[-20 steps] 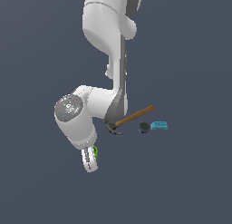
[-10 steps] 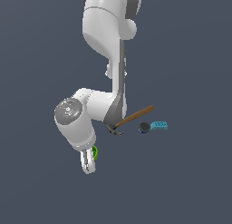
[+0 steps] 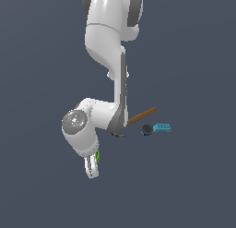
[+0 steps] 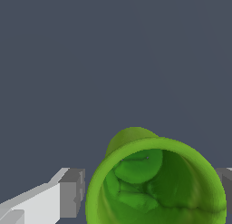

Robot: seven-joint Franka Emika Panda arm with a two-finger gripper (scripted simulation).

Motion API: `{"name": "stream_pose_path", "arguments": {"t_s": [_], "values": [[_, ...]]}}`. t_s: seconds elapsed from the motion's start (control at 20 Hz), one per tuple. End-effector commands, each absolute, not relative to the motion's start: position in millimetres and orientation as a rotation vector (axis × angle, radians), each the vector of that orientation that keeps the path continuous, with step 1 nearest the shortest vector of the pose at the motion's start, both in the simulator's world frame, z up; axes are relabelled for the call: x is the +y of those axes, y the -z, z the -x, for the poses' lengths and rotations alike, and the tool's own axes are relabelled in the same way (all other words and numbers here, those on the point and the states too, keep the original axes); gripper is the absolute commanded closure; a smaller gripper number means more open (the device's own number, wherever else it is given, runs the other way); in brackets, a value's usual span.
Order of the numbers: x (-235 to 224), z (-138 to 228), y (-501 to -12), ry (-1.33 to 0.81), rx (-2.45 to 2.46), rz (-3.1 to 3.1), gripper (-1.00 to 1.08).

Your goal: Pick up a designated object from a clutter of objects.

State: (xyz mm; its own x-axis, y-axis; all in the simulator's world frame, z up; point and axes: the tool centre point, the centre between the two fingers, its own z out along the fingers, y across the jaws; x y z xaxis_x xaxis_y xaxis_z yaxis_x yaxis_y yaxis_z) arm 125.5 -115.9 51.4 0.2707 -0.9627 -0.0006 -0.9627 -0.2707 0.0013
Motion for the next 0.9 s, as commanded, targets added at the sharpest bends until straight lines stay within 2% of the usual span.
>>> {"name": "stream_pose_path", "arguments": {"t_s": [0.0,0.2,0.25,0.85], "values": [[-116.0,-125.9,-43.8,0.0,-1.898,-2.503,-0.92],[-116.3,-127.2,-42.5,0.0,-1.898,-2.503,-0.92],[-116.3,-127.2,-42.5,0.0,-1.898,-2.503,1.08],[-115.9,-126.8,-43.4,0.0,-1.898,-2.503,1.08]]}}
